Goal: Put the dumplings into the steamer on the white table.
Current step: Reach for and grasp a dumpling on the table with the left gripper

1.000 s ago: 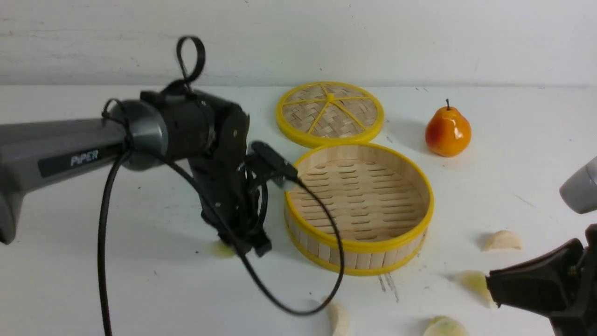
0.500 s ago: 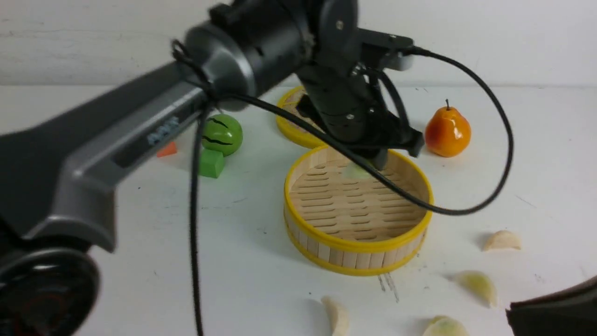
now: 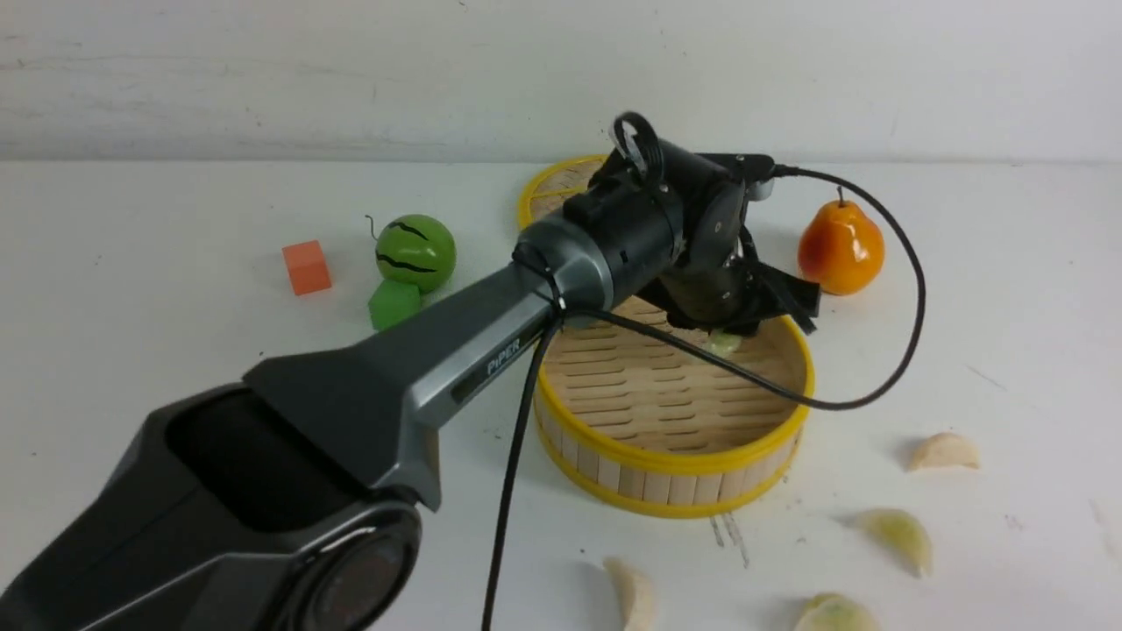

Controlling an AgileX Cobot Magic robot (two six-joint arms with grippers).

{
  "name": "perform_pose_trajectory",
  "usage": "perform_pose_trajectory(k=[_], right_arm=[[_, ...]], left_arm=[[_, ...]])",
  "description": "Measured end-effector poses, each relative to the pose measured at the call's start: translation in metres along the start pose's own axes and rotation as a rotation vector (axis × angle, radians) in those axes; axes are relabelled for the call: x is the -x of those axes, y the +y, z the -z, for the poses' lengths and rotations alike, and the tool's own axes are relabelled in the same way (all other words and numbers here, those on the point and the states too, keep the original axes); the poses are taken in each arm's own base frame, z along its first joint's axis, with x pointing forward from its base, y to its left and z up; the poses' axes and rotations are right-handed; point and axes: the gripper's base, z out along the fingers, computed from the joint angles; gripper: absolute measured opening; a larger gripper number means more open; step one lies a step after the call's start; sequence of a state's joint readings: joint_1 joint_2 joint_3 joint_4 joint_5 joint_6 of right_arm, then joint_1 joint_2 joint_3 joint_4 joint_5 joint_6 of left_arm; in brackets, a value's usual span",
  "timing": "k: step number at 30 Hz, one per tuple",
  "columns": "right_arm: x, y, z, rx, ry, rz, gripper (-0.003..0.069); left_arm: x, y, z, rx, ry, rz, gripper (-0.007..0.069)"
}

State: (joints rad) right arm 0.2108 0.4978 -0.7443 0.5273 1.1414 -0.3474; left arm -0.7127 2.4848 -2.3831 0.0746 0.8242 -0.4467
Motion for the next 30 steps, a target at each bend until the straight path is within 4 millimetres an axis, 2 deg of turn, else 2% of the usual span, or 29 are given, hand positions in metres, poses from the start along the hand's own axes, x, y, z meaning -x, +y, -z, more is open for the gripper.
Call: perform_pose_trajectory(k=[3, 5, 8, 9, 11, 13, 15, 19, 21, 25, 30], right_arm=[[-0.002, -0.004, 0.000, -0.042, 0.017, -0.011, 0.0042], [-0.002, -0.005, 0.000, -0.055, 0.021, -0.012, 0.0042], [-0.002, -0.006, 0.000, -0.065, 0.024, -0.008, 0.0043], [-0.002, -0.006, 0.000, -0.065, 0.024, -0.008, 0.0043], [-0.002, -0.006, 0.000, -0.069, 0.025, -0.006, 0.0044], [-0.002, -0.007, 0.000, -0.073, 0.022, -0.005, 0.0047], [-0.001, -0.007, 0.000, -0.076, 0.011, -0.006, 0.0050], [0.003, -0.009, 0.000, -0.095, -0.038, -0.003, 0.0057], [0.005, -0.010, 0.001, -0.107, -0.056, 0.001, 0.0059], [0.006, -0.012, 0.001, -0.128, -0.068, 0.010, 0.0063], [0.007, -0.012, 0.001, -0.137, -0.072, 0.014, 0.0072]], left_arm=[[-0.007, 0.003, -0.012, 0.013, 0.015, 0.011, 0.0192], [-0.008, 0.003, -0.015, 0.015, 0.018, 0.012, 0.0230], [-0.009, 0.004, -0.013, 0.023, 0.033, 0.015, 0.0340], [-0.009, 0.004, -0.012, 0.026, 0.038, 0.015, 0.0356], [-0.004, 0.003, 0.002, 0.040, 0.061, 0.018, 0.0445], [0.006, 0.001, 0.024, 0.050, 0.064, 0.006, 0.0493], [0.020, -0.002, 0.055, 0.050, 0.050, -0.009, 0.0520], [0.045, -0.007, 0.136, 0.045, 0.021, -0.049, 0.0532], [0.050, -0.008, 0.161, 0.035, 0.000, -0.067, 0.0532], [0.055, -0.009, 0.194, 0.012, -0.036, -0.081, 0.0532], [0.044, -0.005, 0.242, -0.015, -0.016, -0.125, 0.0532]])
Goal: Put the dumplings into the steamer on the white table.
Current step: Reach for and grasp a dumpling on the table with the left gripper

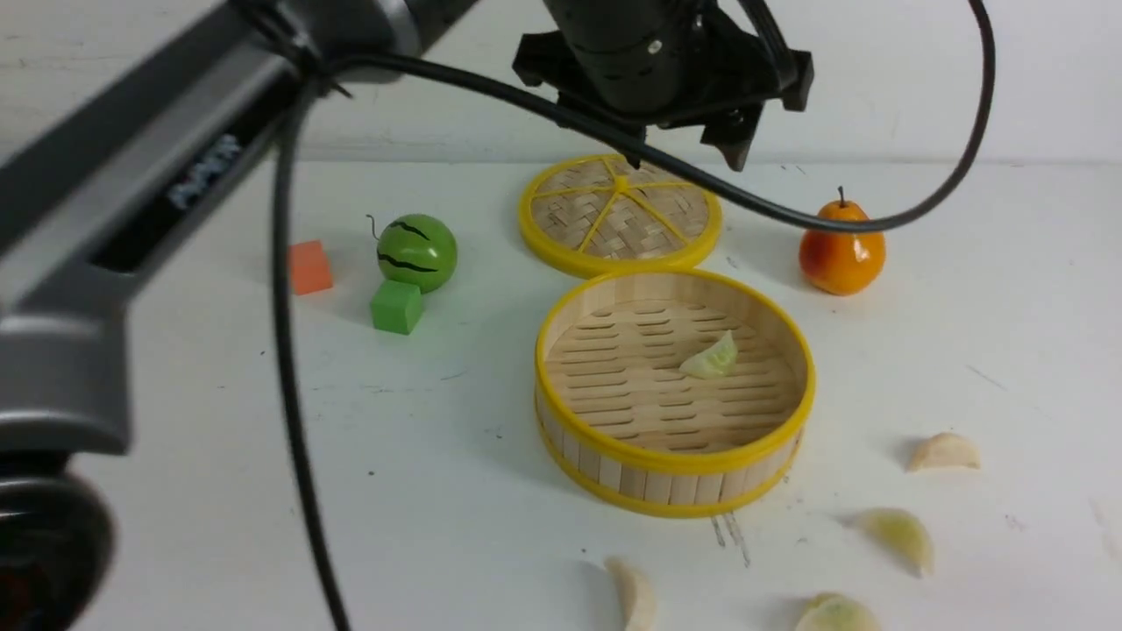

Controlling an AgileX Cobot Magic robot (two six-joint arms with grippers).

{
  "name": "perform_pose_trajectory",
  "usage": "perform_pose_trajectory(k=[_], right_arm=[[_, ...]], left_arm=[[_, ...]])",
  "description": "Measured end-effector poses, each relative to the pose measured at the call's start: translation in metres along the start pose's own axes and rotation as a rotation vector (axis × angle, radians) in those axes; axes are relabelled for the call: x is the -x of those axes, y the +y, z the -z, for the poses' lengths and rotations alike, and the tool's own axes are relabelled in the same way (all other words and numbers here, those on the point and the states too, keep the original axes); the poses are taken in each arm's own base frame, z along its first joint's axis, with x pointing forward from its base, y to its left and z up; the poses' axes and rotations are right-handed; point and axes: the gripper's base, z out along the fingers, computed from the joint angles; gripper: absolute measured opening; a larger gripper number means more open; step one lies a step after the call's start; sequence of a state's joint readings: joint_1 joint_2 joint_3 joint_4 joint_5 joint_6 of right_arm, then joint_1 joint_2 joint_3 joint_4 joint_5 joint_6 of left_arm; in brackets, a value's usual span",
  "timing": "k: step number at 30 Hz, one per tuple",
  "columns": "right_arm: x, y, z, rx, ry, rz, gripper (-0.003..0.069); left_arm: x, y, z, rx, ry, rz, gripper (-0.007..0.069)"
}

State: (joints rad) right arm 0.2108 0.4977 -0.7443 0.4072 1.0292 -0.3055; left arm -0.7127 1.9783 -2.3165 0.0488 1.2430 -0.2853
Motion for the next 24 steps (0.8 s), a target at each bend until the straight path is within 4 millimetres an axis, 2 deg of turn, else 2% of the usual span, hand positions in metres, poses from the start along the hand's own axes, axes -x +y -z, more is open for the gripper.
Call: perform_pose_trajectory(k=[1, 2, 3, 6, 8, 9, 12, 14, 15, 16, 24], right_arm=[[0.000, 0.000, 0.000, 0.000, 0.000, 0.000, 0.0072], [0.000, 0.000, 0.000, -0.001, -0.003, 0.000, 0.0075], [0.000, 0.000, 0.000, -0.002, -0.004, 0.000, 0.0076], [0.001, -0.001, 0.000, -0.006, -0.006, 0.002, 0.0076], [0.001, -0.001, 0.000, -0.010, -0.013, 0.003, 0.0076], [0.002, -0.001, 0.000, -0.012, -0.017, 0.004, 0.0076], [0.003, -0.002, 0.000, -0.019, -0.038, 0.004, 0.0078], [0.004, -0.002, 0.000, -0.022, -0.047, 0.004, 0.0081], [0.004, -0.002, 0.000, -0.022, -0.048, 0.004, 0.0082], [0.004, -0.002, 0.000, -0.023, -0.048, 0.005, 0.0083], [0.004, -0.003, 0.000, -0.029, -0.040, 0.010, 0.0094]], left_arm=[[-0.001, 0.000, 0.002, 0.001, 0.002, -0.001, 0.0532], [-0.010, 0.004, 0.022, 0.005, 0.016, -0.003, 0.0531], [-0.019, 0.007, 0.029, 0.011, 0.038, -0.002, 0.0529], [-0.049, 0.012, 0.036, 0.031, 0.127, 0.005, 0.0524], [-0.079, 0.014, 0.027, 0.053, 0.233, 0.000, 0.0521], [-0.086, 0.012, 0.027, 0.054, 0.253, -0.005, 0.0521], [-0.141, 0.000, -0.003, 0.077, 0.436, -0.040, 0.0521], [-0.169, -0.008, -0.026, 0.070, 0.479, -0.034, 0.0521], [-0.171, -0.009, -0.029, 0.066, 0.471, -0.033, 0.0521], [-0.184, -0.013, -0.046, 0.062, 0.470, -0.012, 0.0521], [-0.197, -0.023, -0.110, 0.028, 0.383, 0.083, 0.0520]])
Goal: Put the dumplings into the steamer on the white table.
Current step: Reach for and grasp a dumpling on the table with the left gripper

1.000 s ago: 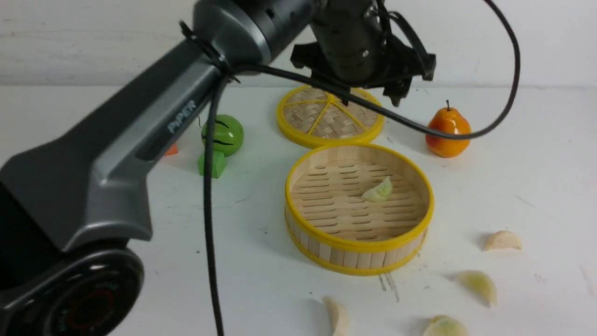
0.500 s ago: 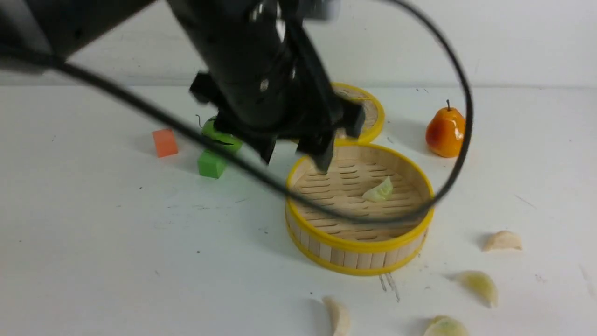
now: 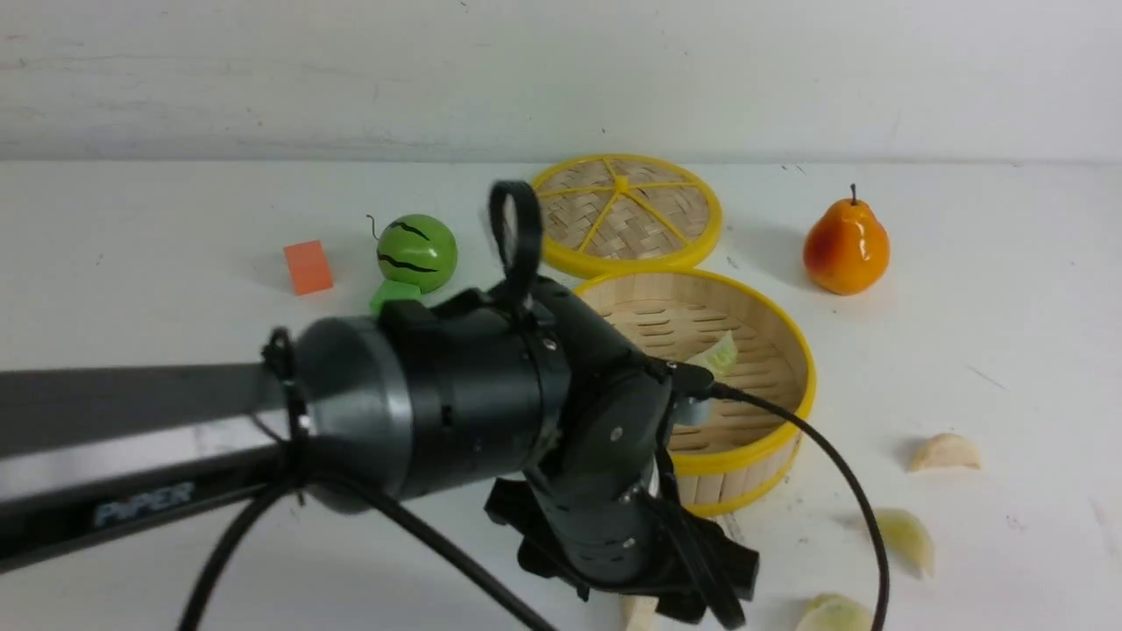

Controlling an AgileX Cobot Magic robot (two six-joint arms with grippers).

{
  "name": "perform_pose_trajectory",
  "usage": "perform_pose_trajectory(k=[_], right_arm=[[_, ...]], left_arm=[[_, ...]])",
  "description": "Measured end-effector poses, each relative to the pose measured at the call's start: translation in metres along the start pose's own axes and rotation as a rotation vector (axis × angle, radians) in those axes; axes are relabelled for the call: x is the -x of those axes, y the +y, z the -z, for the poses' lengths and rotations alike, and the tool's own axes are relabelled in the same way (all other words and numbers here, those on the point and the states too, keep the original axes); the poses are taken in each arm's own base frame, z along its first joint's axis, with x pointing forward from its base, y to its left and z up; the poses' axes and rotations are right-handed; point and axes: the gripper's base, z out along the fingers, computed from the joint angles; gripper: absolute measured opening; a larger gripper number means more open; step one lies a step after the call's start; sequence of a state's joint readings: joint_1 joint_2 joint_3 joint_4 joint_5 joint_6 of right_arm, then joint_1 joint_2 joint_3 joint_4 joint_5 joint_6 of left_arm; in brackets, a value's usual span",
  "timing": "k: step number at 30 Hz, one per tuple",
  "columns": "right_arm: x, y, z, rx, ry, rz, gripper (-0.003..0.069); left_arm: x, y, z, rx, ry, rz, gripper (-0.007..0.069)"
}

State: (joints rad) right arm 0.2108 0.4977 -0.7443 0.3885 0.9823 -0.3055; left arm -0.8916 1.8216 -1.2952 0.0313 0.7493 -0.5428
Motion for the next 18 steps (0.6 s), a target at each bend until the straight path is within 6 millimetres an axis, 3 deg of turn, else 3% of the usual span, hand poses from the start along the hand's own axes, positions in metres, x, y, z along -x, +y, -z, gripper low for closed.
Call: perform_pose_trajectory(k=[4, 9, 13, 16, 18], right_arm=[[-0.001, 0.000, 0.000, 0.003, 0.011, 0.000, 0.0097], [-0.001, 0.000, 0.000, 0.003, 0.014, 0.000, 0.0102], [-0.001, 0.000, 0.000, 0.001, 0.015, 0.001, 0.0105], [-0.001, 0.000, 0.000, -0.001, 0.015, 0.003, 0.0106], [-0.002, -0.001, 0.000, -0.013, 0.019, 0.011, 0.0106]], left_arm=[[0.001, -0.001, -0.029, 0.004, 0.005, -0.002, 0.0520], [-0.001, 0.003, -0.051, 0.048, 0.023, -0.044, 0.0493], [-0.001, 0.005, -0.055, 0.078, 0.022, -0.076, 0.0351], [0.002, 0.005, -0.051, 0.096, 0.040, -0.081, 0.0181], [0.010, 0.002, -0.040, 0.127, 0.068, -0.108, 0.0151]])
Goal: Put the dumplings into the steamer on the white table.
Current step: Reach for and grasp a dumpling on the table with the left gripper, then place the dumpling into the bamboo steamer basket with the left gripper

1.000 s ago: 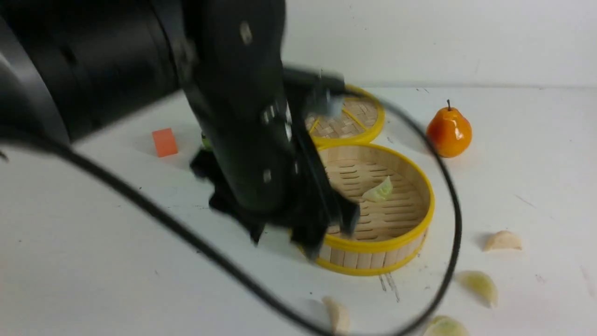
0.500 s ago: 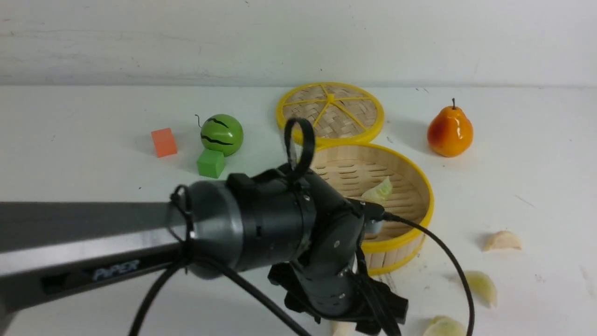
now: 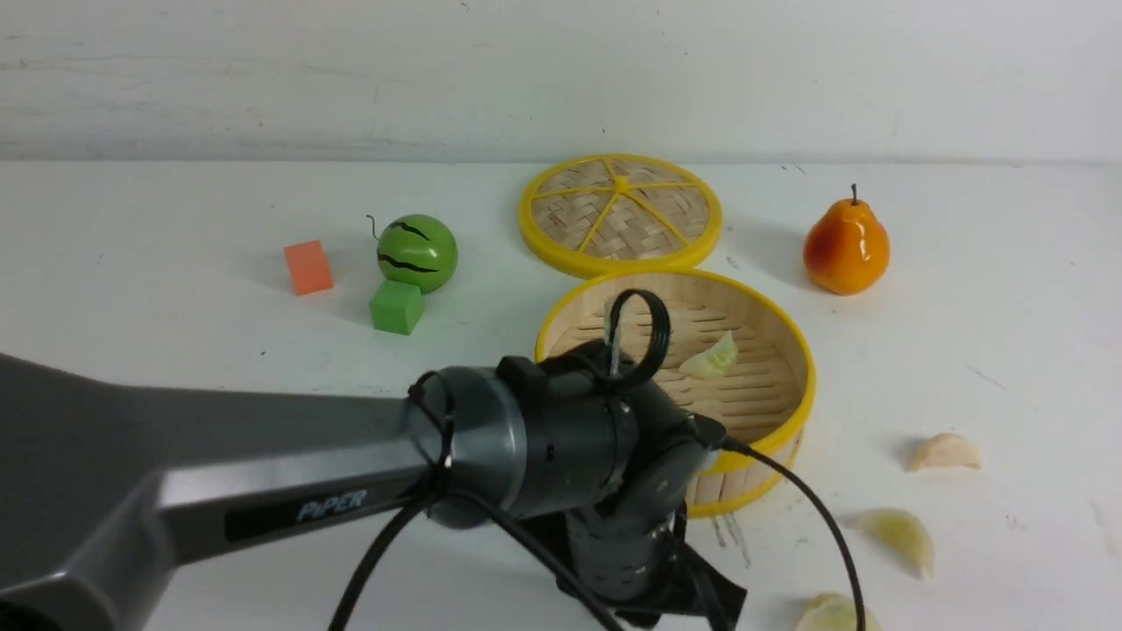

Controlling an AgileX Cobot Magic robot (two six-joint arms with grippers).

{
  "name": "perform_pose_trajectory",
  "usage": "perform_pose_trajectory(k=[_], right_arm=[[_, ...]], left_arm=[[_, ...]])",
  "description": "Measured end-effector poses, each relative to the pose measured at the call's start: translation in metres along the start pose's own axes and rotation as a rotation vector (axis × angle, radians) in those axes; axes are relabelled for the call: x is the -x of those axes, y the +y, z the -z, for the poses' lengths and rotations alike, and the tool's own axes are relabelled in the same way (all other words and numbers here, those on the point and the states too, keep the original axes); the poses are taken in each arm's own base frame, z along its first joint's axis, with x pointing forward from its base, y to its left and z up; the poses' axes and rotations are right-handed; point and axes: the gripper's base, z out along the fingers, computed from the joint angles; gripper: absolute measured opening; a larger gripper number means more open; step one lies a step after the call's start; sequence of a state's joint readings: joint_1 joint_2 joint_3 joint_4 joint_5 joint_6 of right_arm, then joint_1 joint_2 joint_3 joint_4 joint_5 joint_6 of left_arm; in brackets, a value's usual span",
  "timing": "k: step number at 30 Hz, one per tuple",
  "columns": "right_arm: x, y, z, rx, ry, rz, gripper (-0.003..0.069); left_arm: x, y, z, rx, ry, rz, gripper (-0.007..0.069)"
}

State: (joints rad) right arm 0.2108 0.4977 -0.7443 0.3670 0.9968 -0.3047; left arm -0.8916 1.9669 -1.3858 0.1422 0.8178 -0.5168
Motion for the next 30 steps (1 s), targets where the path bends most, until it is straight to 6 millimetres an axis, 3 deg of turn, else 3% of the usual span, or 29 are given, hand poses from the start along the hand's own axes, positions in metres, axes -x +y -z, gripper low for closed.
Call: perform_pose_trajectory(k=[3, 4, 7, 8, 9, 11, 13, 16, 23, 30], right_arm=[[0.000, -0.001, 0.000, -0.010, 0.003, 0.007, 0.0106], [0.000, -0.001, 0.000, -0.012, 0.004, 0.008, 0.0107], [0.000, -0.001, 0.000, -0.014, 0.003, 0.009, 0.0111], [0.000, -0.001, 0.000, -0.014, 0.003, 0.009, 0.0111], [0.000, -0.001, 0.000, -0.014, 0.002, 0.009, 0.0113], [0.000, -0.002, 0.000, -0.018, 0.001, 0.011, 0.0115], [0.000, -0.002, 0.000, -0.018, -0.001, 0.011, 0.0114], [-0.001, -0.002, -0.002, -0.021, -0.003, 0.009, 0.0115], [-0.009, -0.005, -0.011, -0.022, 0.022, -0.004, 0.0120], [-0.014, -0.007, -0.018, -0.029, 0.021, -0.013, 0.0126]], left_arm=[[0.012, -0.002, 0.018, 0.019, -0.001, -0.044, 0.0164], [0.029, -0.005, 0.043, 0.017, -0.048, -0.080, 0.0164], [0.052, -0.007, 0.079, 0.022, -0.137, -0.120, 0.0164], [0.054, -0.007, 0.082, 0.024, -0.148, -0.124, 0.0164], [0.066, -0.008, 0.101, 0.021, -0.218, -0.128, 0.0164], [0.082, -0.005, 0.118, 0.012, -0.279, -0.105, 0.0164], [0.096, 0.003, 0.122, 0.001, -0.302, -0.067, 0.0164], [0.115, 0.023, 0.108, -0.024, -0.280, 0.012, 0.0164], [0.141, 0.058, 0.045, -0.037, -0.231, 0.112, 0.0164], [0.155, 0.063, 0.008, -0.061, -0.321, 0.162, 0.0164]])
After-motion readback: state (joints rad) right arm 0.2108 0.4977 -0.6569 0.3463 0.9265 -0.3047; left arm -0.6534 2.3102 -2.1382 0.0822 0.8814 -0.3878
